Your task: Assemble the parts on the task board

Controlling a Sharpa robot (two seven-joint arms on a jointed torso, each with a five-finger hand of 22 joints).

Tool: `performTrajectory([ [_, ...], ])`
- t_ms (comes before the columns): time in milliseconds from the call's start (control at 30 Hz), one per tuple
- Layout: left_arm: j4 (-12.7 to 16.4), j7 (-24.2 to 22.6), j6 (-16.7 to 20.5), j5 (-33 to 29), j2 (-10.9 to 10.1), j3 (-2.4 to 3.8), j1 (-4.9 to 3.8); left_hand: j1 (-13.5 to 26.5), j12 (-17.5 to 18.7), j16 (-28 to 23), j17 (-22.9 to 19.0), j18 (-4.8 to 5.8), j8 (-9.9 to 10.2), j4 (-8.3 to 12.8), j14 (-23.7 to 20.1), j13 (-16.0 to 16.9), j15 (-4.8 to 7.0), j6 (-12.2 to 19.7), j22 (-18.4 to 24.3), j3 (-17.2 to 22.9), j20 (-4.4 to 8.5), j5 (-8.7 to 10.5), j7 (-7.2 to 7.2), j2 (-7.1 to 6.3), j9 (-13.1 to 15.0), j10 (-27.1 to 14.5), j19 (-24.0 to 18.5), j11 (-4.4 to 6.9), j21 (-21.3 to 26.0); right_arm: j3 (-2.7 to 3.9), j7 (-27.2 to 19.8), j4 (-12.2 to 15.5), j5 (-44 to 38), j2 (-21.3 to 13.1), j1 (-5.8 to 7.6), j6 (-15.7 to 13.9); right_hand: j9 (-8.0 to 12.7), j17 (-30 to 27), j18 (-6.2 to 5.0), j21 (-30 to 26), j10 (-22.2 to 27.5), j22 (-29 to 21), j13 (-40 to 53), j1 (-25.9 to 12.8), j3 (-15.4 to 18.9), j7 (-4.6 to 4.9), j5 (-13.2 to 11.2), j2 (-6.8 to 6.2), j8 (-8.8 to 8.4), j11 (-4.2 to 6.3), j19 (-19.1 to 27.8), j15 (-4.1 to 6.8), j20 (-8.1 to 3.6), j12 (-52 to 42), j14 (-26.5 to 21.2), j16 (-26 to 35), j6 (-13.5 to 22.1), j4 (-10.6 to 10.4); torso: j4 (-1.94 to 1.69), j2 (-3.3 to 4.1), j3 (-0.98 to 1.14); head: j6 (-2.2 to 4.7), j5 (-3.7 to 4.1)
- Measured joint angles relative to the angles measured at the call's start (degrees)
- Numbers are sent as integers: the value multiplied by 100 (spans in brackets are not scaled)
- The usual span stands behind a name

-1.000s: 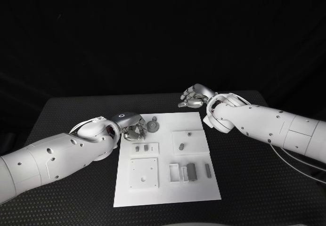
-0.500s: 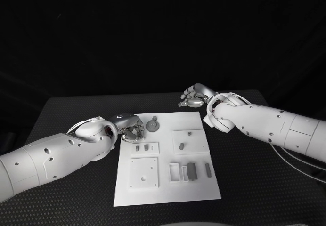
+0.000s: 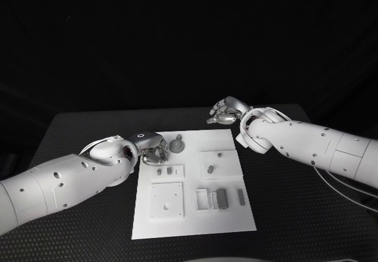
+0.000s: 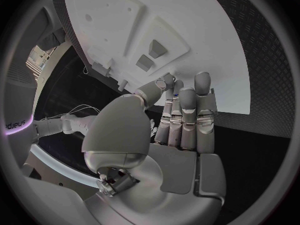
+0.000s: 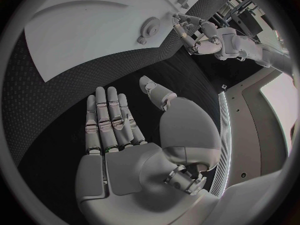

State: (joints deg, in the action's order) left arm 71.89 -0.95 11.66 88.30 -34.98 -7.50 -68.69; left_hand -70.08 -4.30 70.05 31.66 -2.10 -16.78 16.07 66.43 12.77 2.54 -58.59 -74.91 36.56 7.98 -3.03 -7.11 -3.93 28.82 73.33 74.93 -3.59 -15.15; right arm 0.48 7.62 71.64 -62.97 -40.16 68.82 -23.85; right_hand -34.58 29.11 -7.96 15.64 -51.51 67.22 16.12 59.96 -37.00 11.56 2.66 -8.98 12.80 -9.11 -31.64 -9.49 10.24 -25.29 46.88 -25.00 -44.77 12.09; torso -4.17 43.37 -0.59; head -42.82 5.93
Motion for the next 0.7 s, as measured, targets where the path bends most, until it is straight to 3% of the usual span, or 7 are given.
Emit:
performTrajectory([
  [200, -3, 6, -2, 33, 22, -8, -1, 1, 11, 0, 0, 1, 16, 0, 0, 0, 0, 6, 0, 0, 0, 0, 6, 1, 0, -2, -1, 1, 0, 0, 0, 3, 1, -1, 0, 1, 5, 0, 0, 0, 0, 6, -13, 0, 0, -1, 0, 0, 0, 0, 0, 0, 0, 0, 0, 0, -1, 0, 1, -1, 2, -8, 4],
  [500, -39, 19, -14, 56, 87, -84, -23, 37, 11, 0, -1, 2, -3, 0, 0, 13, -1, 16, 1, 0, 0, 0, 15, 7, -5, -4, -1, 3, 0, 0, 0, 4, 2, -2, 0, 5, 5, 0, 0, -23, 0, 5, -18, 0, 0, -1, 0, 0, 0, 0, 0, 0, 0, 0, 0, 0, -1, 0, 3, -1, 1, -18, 8],
  [700, -44, 25, -19, 63, 97, -98, -30, 37, 11, 7, -1, 2, -3, 1, 0, 7, -1, 25, 1, -1, -1, 1, 6, 7, -5, -6, -1, 6, 0, 0, 0, 3, 3, -2, 0, 7, 5, 0, 0, -23, 0, 10, -23, 0, 0, -1, 0, 0, 0, 0, 0, 0, 0, 0, 0, 0, -2, 0, 3, 0, 0, -25, 16],
])
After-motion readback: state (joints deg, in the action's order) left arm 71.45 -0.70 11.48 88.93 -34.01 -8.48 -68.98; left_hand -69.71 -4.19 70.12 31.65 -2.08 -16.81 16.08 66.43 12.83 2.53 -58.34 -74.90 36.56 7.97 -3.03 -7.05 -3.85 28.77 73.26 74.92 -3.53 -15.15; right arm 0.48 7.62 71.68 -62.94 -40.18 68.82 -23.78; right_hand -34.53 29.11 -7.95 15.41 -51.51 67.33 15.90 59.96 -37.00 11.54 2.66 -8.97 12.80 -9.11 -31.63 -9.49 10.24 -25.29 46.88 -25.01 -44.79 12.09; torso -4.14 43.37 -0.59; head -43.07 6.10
